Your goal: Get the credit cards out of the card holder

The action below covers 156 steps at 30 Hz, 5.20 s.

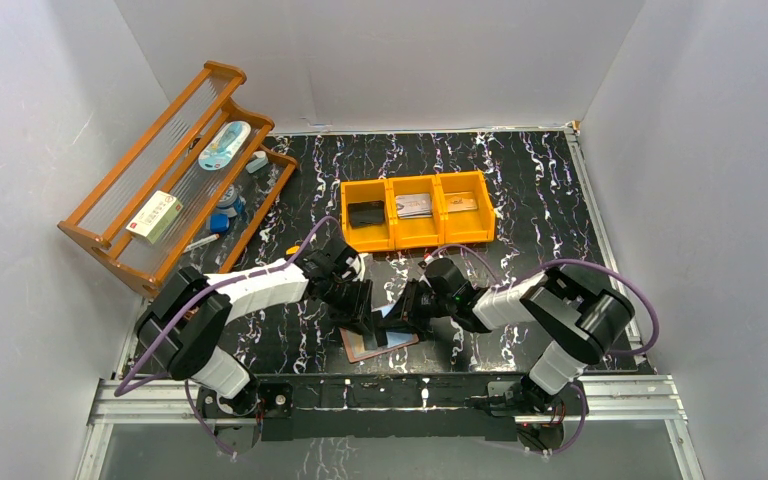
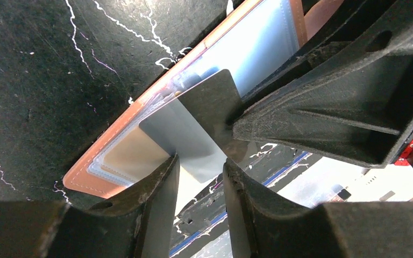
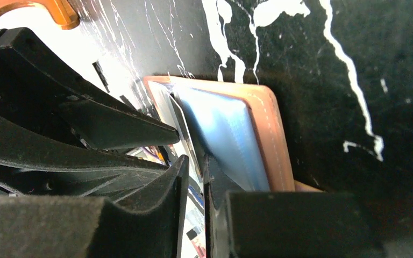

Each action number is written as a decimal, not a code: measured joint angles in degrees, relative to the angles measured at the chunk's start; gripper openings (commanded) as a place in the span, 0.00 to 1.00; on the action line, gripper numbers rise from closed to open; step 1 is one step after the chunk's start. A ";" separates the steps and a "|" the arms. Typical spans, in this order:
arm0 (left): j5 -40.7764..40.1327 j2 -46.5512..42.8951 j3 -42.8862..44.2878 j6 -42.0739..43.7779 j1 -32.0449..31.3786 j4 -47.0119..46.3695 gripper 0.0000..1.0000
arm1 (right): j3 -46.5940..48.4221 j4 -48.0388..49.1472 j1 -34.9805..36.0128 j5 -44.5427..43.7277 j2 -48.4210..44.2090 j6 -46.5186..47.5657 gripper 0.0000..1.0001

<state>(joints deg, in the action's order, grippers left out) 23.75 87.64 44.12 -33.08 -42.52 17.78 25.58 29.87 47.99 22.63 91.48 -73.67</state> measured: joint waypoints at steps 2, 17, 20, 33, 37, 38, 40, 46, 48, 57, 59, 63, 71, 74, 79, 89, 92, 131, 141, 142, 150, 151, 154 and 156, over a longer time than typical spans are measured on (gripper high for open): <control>-0.20 -0.04 -0.09 -0.02 0.00 -0.04 0.33 | -0.15 1.88 -0.15 0.85 1.27 -0.24 0.25; -1.33 -0.90 -0.42 -0.15 -0.11 0.20 0.32 | -0.17 2.43 0.09 0.44 0.17 1.20 0.00; -3.13 -2.14 -0.96 -0.22 -0.46 0.20 0.32 | -0.17 -1.62 -0.04 -1.22 -3.48 3.15 0.00; -7.32 -3.45 2.47 0.39 -0.57 3.78 0.59 | -0.17 -13.27 -2.23 -9.14 -16.92 10.03 0.00; -11.41 -3.41 9.90 1.07 -0.57 6.29 0.71 | -0.04 -15.34 -2.23 -14.21 -24.92 13.79 0.00; -12.46 -3.45 11.26 1.33 -0.55 6.67 0.76 | 0.17 -15.98 -2.23 -15.30 -26.34 14.99 0.00; -15.13 -4.09 13.38 1.99 -0.31 7.63 0.83 | 0.79 -17.07 -2.23 -17.75 -29.07 18.38 0.00; -21.42 -11.52 13.86 3.72 4.83 13.27 0.98 | 1.31 -18.32 -2.23 -23.32 -34.03 28.83 0.00; -22.64 -15.47 13.86 4.76 9.60 14.34 0.98 | 1.31 -17.90 -2.23 -24.39 -35.12 32.57 0.00; -27.76 -24.57 12.83 8.61 23.52 17.59 0.98 | 8.22 -17.46 -2.23 -25.44 -30.75 51.95 0.00; -28.13 -25.92 11.45 9.01 25.62 17.62 0.98 | 12.37 -18.03 -2.21 -25.46 -27.65 57.02 0.00; -31.69 -29.90 7.37 9.07 27.96 17.27 0.98 | 19.47 -19.08 -2.08 -25.46 -21.27 66.86 0.00; -34.32 -34.12 0.20 9.09 28.06 14.75 0.98 | 32.85 -23.96 -1.77 -24.87 -6.99 85.13 0.00; -35.06 -34.16 0.20 9.09 28.06 13.38 0.98 | 37.22 -25.88 -1.73 -25.49 -2.78 89.35 0.00; -35.50 -33.59 0.20 9.31 28.06 12.44 0.98 | 47.78 -28.37 -1.73 -25.83 7.63 96.70 0.00; -37.33 -33.64 0.20 9.73 28.06 12.26 0.98 | 56.39 -32.76 -1.73 -28.57 18.86 109.96 0.00; -38.01 -34.01 0.20 9.75 28.06 12.26 0.98 | 57.00 -32.94 -1.75 -29.29 20.11 113.28 0.00; -42.42 -37.11 0.20 9.66 28.06 12.74 0.98 | 65.22 -31.63 -2.01 -31.71 32.24 124.76 0.47; -42.40 -36.87 0.20 9.68 28.06 12.74 0.98 | 61.77 -30.25 -2.99 -28.74 26.32 106.60 0.48; -42.40 -36.83 0.20 9.68 28.06 12.74 0.98 | 61.86 -30.12 -3.02 -29.24 25.92 102.86 0.47; -42.40 -36.52 0.20 9.70 28.06 12.72 0.98 | 69.83 -43.43 -3.30 -36.15 26.36 76.96 0.38; -42.40 -36.46 0.20 9.70 28.06 12.74 0.98 | 70.53 -44.76 -3.41 -36.20 26.38 74.88 0.38; -42.40 -36.33 0.20 9.70 28.06 12.74 0.98 | 71.19 -47.56 -3.65 -35.28 26.38 69.11 0.39; -42.40 -36.30 0.20 9.70 28.06 12.74 0.98 | 71.32 -49.57 -3.78 -34.10 26.73 65.55 0.39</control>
<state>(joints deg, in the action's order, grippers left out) -18.65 51.33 44.31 -23.38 -14.46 30.52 96.90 -19.70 44.21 -11.46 118.21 -8.12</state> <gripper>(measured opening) 0.983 0.388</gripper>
